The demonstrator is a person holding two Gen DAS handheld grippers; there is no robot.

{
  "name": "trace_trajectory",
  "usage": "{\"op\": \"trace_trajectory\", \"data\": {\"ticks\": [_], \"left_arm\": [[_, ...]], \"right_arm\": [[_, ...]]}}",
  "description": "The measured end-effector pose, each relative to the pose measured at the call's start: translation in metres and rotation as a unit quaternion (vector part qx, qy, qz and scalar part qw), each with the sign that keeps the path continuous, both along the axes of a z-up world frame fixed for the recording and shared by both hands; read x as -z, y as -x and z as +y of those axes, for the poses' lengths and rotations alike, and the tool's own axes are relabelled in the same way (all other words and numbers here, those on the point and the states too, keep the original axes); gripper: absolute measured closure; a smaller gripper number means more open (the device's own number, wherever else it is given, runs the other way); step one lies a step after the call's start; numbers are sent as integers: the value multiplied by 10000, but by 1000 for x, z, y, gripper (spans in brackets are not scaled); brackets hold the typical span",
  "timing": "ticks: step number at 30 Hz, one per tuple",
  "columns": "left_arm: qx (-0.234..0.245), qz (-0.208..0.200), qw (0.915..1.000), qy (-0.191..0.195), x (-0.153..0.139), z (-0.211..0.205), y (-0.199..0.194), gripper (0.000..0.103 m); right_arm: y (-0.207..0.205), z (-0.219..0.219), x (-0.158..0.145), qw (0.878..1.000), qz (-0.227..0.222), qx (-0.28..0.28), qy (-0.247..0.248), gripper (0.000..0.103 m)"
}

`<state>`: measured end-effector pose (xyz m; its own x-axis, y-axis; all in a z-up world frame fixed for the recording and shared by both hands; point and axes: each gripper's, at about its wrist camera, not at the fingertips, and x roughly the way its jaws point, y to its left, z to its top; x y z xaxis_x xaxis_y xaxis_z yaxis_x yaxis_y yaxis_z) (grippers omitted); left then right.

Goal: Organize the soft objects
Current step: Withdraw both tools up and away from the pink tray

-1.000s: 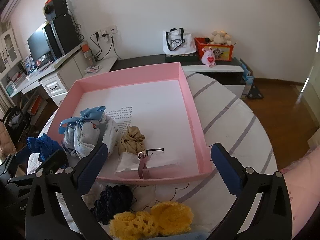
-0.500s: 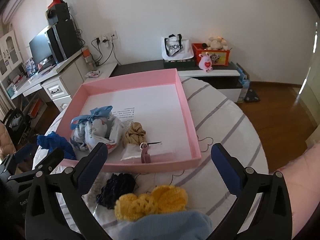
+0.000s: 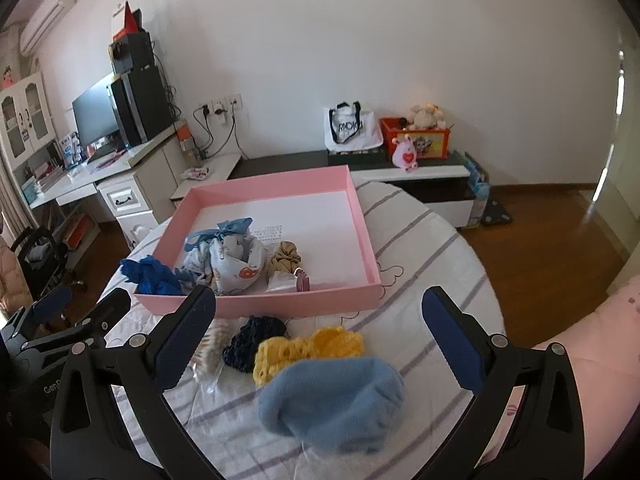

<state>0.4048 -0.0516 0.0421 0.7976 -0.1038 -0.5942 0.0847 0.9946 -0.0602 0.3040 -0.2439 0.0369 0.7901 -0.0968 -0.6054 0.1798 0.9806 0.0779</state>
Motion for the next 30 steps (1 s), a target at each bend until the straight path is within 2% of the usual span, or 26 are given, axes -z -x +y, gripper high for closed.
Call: {"op": "trace_trajectory", "data": {"ticks": [16, 22, 30], "left_arm": [[14, -731, 9973, -122, -38, -3, 107, 0], [25, -1182, 9930, -87, -58, -1, 147, 0], [36, -1681, 9858, -32, -68, 6, 195, 0]], "right_arm": [[81, 16, -34, 9973, -654, -163, 288, 0], [110, 20, -54, 9933, -1096, -159, 324, 0], [150, 33, -77, 9852, -1607, -170, 569, 0]]}}
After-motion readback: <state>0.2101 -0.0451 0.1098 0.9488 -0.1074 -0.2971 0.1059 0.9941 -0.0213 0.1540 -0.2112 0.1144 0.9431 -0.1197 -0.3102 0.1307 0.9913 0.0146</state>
